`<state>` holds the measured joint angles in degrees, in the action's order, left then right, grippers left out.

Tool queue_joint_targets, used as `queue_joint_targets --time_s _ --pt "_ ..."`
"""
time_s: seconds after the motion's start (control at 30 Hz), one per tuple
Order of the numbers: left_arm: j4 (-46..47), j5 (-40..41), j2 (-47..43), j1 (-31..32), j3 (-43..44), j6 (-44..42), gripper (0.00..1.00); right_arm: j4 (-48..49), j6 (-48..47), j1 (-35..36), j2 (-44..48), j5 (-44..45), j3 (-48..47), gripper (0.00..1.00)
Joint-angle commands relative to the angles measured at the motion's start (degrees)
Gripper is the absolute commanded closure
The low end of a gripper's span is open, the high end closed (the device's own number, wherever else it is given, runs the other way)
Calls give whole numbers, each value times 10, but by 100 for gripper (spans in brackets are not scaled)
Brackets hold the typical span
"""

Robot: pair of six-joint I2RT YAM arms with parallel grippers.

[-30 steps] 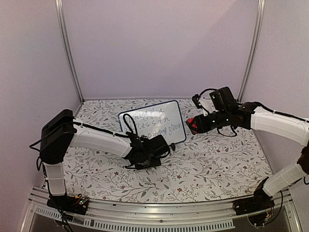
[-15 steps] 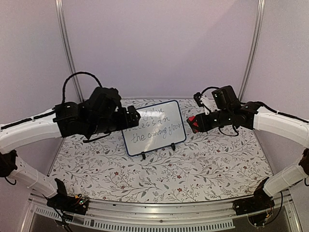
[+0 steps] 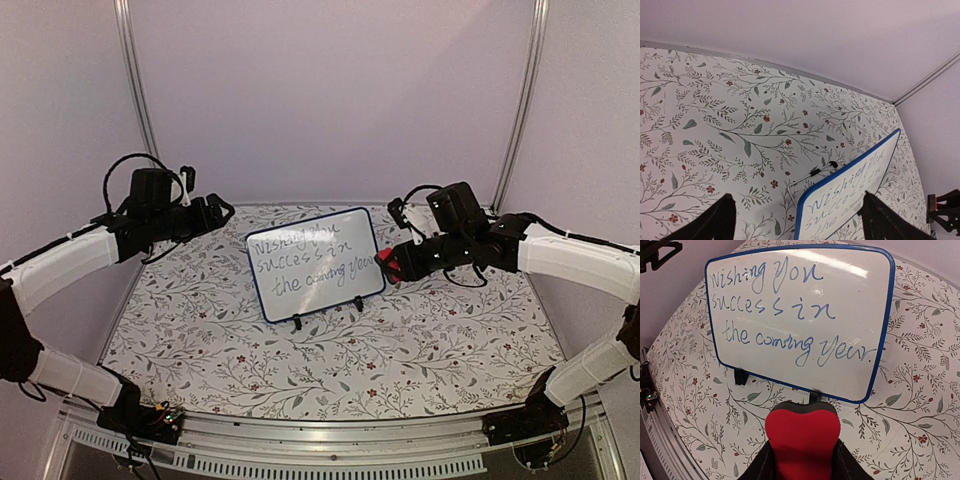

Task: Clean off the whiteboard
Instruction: Move the whiteboard to the center of the board.

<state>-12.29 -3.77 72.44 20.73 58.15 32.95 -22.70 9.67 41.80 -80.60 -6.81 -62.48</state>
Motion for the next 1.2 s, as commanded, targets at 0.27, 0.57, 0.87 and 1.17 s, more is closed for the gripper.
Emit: queue_joint_targets --time_s 0.27,0.57,0.87,1.17 --pt "321 -211 86 -58 -109 54 38 -2 9 34 -9 0 -19 63" --pt "394 -233 159 -47 -115 68 49 -5 15 44 -12 3 -21 63" --pt "385 -221 160 -21 -117 75 70 -10 15 49 -17 10 -28 63" --pt "378 -206 142 -12 -149 87 76 -15 15 55 -26 12 -38 63"
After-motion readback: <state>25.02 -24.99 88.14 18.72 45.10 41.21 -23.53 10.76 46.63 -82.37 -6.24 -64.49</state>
